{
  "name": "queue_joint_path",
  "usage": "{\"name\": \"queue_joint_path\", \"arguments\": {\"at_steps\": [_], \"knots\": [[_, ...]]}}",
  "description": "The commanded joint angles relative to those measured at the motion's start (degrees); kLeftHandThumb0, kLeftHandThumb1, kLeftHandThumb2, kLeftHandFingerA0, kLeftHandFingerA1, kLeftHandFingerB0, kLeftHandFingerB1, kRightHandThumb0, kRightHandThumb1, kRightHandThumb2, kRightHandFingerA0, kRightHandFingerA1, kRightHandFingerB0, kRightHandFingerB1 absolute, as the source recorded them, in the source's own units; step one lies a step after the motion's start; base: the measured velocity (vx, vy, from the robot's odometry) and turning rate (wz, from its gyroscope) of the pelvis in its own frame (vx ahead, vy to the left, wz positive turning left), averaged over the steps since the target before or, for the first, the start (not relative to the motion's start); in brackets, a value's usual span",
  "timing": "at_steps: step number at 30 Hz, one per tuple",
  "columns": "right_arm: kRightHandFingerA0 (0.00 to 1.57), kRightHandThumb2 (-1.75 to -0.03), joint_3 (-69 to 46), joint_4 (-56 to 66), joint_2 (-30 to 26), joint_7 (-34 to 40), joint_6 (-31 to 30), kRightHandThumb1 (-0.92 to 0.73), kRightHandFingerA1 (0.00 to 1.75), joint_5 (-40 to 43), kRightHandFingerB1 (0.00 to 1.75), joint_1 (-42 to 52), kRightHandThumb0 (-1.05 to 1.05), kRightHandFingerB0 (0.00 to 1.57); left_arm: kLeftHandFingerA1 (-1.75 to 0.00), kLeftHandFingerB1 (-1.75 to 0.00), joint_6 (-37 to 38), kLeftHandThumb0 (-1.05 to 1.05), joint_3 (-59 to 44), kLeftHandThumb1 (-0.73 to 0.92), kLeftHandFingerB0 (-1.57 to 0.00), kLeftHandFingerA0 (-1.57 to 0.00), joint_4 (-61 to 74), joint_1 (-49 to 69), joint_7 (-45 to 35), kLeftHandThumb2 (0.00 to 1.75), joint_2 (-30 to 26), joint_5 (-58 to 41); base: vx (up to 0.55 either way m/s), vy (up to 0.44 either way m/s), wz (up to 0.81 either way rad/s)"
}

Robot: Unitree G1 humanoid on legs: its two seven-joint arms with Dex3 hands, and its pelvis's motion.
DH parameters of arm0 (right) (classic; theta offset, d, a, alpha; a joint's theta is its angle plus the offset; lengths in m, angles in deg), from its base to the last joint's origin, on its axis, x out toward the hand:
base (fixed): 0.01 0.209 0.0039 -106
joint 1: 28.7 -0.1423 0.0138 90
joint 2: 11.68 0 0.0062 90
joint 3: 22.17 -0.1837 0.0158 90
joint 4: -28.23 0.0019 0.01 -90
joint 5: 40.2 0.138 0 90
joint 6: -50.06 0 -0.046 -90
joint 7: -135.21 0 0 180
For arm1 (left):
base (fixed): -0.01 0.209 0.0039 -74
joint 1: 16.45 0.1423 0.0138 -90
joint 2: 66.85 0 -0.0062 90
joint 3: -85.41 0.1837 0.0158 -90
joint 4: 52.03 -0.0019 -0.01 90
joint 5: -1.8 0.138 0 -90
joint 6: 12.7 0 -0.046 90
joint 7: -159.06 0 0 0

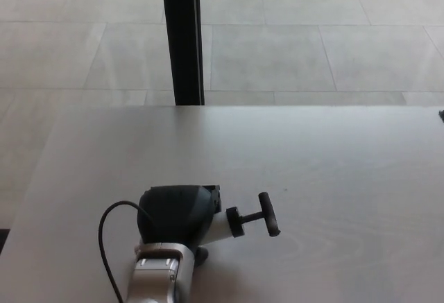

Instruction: The robot uses its left hand to lift the air pump kept on the middle of the desk and use the right hand to compress the handle

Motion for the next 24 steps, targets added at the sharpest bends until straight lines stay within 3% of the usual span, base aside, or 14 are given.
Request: {"name": "queue_joint_path", "arguments": {"at_steps": [1, 4, 5, 6, 7, 9, 10, 12, 16, 17, 21, 22, 23, 24], "knots": [[0.02, -1.17, -3.55, 2.73, -0.75, 1.18, -2.43, -0.81, 0.38, 3.51, 0.48, -1.43, -0.78, 0.15, -1.67, -0.91, -0.51, -0.28, 1.83, 0.72, -0.68, -0.83, -2.72, 1.22, -4.84, 0.72, -0.26, -1.68, 0.0, 0.0, 0.0], [0.05, -0.79, -4.28, 3.66, -1.14, 0.63, -2.66, -0.92, 0.43, 3.91, 0.39, -0.8, -0.8, 0.25, -1.48, -0.56, -2.8, -0.35, 5.3, 0.7, -0.45, -0.83, -6.46, -1.5, -10.68, 0.7, 0.11, 0.61, 0.0, 0.0, 0.0], [0.05, -1.13, -4.34, 3.75, -1.08, 0.65, -2.69, -0.8, 0.48, 3.93, 0.5, -0.69, -0.76, 0.21, -1.45, -0.53, -2.33, -0.41, 5.62, 0.63, -0.4, -0.9, -7.23, -2.15, -11.25, 0.7, 0.01, 0.34, 0.0, 0.0, 0.0], [0.07, -0.77, -4.4, 3.89, -1.01, 0.74, -2.87, -0.92, 0.45, 3.93, 0.39, -0.61, -0.79, 0.27, -0.97, -0.45, -2.8, -0.57, 6.1, 0.69, -0.31, -0.49, -7.55, -2.99, -13.44, 0.61, -0.09, 0.3, 0.0, 0.0, 0.0], [0.08, -0.76, -4.48, 3.98, -0.93, 0.89, -3.08, -0.92, 0.47, 3.95, 0.39, -0.52, -0.8, 0.29, -0.77, -0.46, -4.21, -0.68, 6.85, 0.71, -0.32, -0.42, -7.63, -4.32, -17.73, 0.61, -0.22, 0.48, 0.0, 0.0, 0.0], [0.1, -1.09, -4.66, 3.93, -0.69, 1.2, -3.17, -0.78, 0.54, 3.98, 0.5, -0.42, -0.77, 0.25, -0.68, -0.42, -4.93, -0.73, 6.31, 0.69, -0.27, -0.28, -6.63, -4.98, -20.72, 0.61, -0.25, -0.81, 0.0, 0.0, 0.0], [0.11, -0.76, -4.48, 3.91, -0.87, 1.29, -3.19, -0.92, 0.47, 3.5, 0.4, -0.24, -0.78, 0.31, -0.62, -0.39, -5.12, -0.77, 6.12, 0.68, -0.19, -0.17, -5.9, -5.12, -21.84, 0.61, -0.38, -1.23, 0.0, 0.0, 0.0], [0.1, -0.76, -4.02, 3.76, -1.17, 0.93, -3.23, -0.92, 0.45, 2.95, 0.37, 0.52, -0.78, 0.26, -0.34, -0.21, -4.3, -0.86, 5.65, 0.54, -0.1, -0.01, -4.2, -5.57, -24.76, 0.95, -1.27, -2.68, 0.0, 0.0, 0.0], [0.08, -0.74, -3.81, 3.23, -1.22, 0.58, -2.38, -0.92, 0.42, 2.71, 0.34, 1.13, -0.8, 0.22, -0.23, -0.09, -2.84, -0.9, 5.78, 0.57, -0.11, -0.02, -2.65, -5.57, -25.19, 0.97, -2.22, -2.62, 0.0, 0.0, 0.0], [0.04, -1.14, -3.83, 2.84, -1.21, 0.19, -1.97, -0.55, 0.53, 2.95, 0.48, 1.49, -0.35, 0.0, -0.15, 0.0, -0.99, -0.99, 5.5, 0.62, 0.0, 0.0, 0.01, -5.36, -23.82, 1.02, -3.05, -2.58, 0.0, 0.0, 0.0], [0.04, -1.15, -3.8, 2.86, -1.06, 0.01, -1.77, -0.56, 0.53, 3.09, 0.47, 2.33, -0.34, 0.0, -0.15, 0.0, -0.61, -1.04, 3.87, 0.63, 0.0, 0.0, 4.93, -5.25, -24.9, 1.07, -3.45, -4.08, 0.0, 0.0, 0.0], [0.04, -1.14, -3.72, 2.79, -1.01, -0.07, -1.85, -0.56, 0.53, 3.19, 0.47, 2.49, -0.34, 0.0, 0.0, 0.0, -0.37, -1.02, 3.0, 0.79, 0.0, 0.0, 7.03, -5.55, -25.57, 0.64, -3.88, -4.69, 0.0, 0.0, 0.0], [0.09, -0.74, -3.78, 2.82, -0.9, 0.1, -2.0, -0.92, 0.43, 3.25, 0.33, 2.52, -0.78, 0.21, 0.0, 0.0, -0.25, -1.02, 2.31, 0.79, 0.0, 0.0, 8.71, -5.74, -26.19, 0.65, -4.14, -5.3, 0.0, 0.0, 0.0], [0.09, -0.74, -3.93, 2.92, -0.74, 0.41, -2.18, -0.92, 0.43, 3.29, 0.33, 2.51, -0.78, 0.21, 0.0, 0.0, -0.21, -1.02, 1.84, 0.79, 0.0, 0.0, 9.88, -5.81, -26.68, 0.65, -4.25, -5.82, 0.0, 0.0, 0.0]]}}
